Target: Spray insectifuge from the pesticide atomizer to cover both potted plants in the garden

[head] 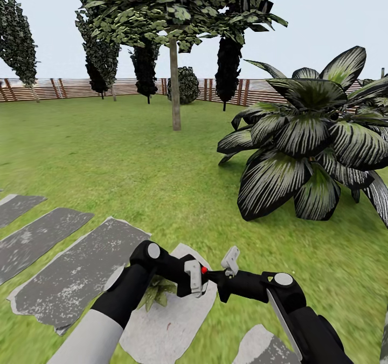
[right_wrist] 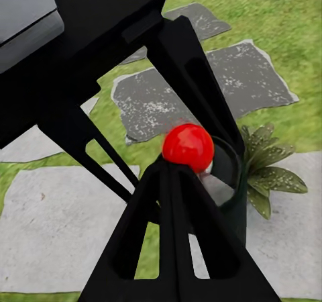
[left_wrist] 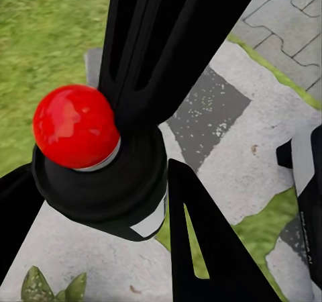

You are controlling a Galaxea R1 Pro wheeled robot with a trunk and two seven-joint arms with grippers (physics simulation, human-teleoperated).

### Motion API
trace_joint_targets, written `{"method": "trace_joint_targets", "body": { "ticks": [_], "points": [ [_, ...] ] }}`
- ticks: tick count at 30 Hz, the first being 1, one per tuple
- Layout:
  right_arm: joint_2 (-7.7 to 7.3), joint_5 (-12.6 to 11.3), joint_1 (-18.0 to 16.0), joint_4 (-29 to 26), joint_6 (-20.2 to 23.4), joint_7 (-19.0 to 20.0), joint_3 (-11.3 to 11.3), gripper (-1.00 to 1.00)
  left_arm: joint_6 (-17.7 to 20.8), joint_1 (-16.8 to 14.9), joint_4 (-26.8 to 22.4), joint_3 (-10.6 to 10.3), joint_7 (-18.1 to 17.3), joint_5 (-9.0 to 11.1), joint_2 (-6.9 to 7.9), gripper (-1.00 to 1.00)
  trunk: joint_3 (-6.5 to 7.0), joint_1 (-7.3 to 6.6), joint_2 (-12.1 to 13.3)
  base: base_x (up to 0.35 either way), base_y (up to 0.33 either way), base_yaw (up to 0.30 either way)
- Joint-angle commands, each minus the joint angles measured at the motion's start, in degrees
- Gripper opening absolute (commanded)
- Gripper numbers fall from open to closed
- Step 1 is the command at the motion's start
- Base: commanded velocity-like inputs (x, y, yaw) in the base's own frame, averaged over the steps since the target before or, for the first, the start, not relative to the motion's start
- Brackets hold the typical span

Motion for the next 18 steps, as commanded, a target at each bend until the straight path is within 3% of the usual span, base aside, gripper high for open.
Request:
{"method": "trace_joint_targets", "body": {
  "ticks": [1,12,18],
  "points": [
    [-0.02,0.5,-0.1,-0.1,0.2,0.3,0.0,-1.0,0.4,0.0,0.1,0.0,-0.1,-0.2,-0.02,-1.0,-0.1,0.02,-0.1,0.0,0.0,0.0],
    [-0.02,0.5,-0.1,-0.1,0.2,0.3,0.0,-1.0,0.5,-1.5,5.9,0.9,1.5,-0.3,0.07,-1.0,-0.1,0.02,-0.1,0.0,0.0,0.0],
    [-0.1,0.5,-0.1,-0.1,0.2,0.3,0.0,-1.0,0.5,-1.9,6.0,8.7,0.8,-0.2,0.44,-1.0,-0.1,0.02,-0.1,0.0,0.0,0.0]
  ]
}}
